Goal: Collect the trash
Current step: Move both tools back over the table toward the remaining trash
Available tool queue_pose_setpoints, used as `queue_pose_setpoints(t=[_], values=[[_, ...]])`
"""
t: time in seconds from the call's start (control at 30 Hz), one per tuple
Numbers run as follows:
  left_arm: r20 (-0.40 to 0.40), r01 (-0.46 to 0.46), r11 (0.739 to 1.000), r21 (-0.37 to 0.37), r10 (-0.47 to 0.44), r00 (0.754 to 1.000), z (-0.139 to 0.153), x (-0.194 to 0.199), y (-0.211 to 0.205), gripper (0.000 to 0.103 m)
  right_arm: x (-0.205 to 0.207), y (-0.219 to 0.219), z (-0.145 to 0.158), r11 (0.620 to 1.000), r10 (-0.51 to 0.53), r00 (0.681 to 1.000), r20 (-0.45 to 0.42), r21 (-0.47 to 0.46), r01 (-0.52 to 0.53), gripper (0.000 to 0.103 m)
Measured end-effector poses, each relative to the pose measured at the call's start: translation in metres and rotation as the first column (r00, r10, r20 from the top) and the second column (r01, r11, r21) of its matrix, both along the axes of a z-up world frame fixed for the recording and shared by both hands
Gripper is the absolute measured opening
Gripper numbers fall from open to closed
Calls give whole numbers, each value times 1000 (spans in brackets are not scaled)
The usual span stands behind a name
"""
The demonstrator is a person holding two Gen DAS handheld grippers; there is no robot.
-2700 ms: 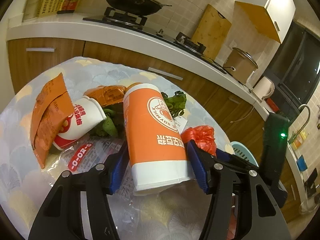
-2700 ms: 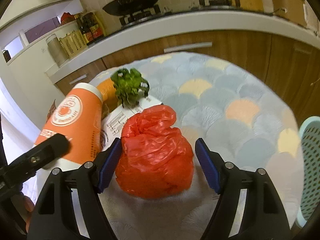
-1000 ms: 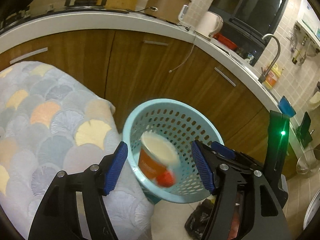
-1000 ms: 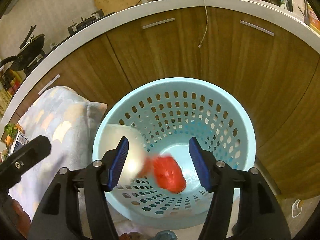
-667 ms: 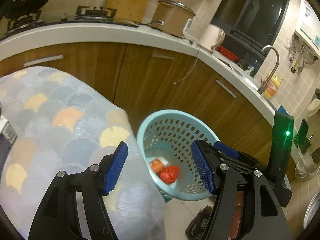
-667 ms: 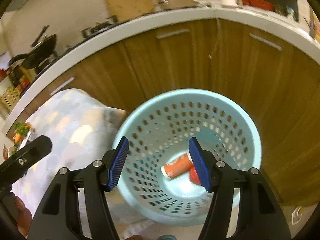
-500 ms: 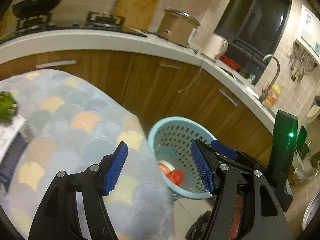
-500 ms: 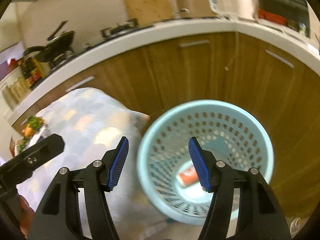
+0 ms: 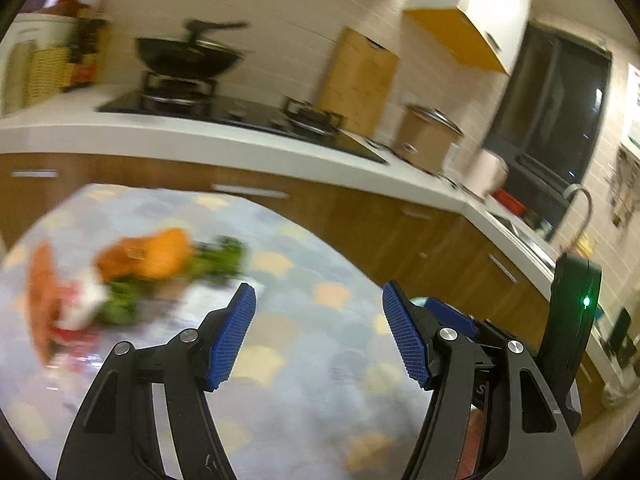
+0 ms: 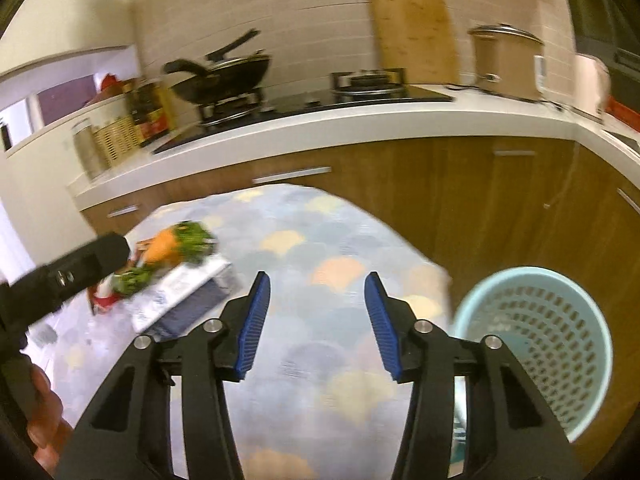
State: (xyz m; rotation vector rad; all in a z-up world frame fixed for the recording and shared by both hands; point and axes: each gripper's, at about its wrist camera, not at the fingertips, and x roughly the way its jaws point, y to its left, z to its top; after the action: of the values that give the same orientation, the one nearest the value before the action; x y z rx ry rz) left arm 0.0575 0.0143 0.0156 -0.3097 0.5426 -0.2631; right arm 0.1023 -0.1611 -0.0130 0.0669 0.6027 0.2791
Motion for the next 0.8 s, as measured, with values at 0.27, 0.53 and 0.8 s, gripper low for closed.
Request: queue_pose_setpoints(t=[0.27,0.53,0.8], values=[[-12,-210,978,1,210,978,1,-22,92,65,2,78,-24,994,109,994,-21,-2,-109,40],[-120,-307,949,76,314,942,-31,-9,143,75,7,115,-49,987,155,986,-55,-40,-157,40],[-165,-322,935,151,345,924,-58,14,146,80,10,117,-56,987,151,986,-74,-51,-155,40]])
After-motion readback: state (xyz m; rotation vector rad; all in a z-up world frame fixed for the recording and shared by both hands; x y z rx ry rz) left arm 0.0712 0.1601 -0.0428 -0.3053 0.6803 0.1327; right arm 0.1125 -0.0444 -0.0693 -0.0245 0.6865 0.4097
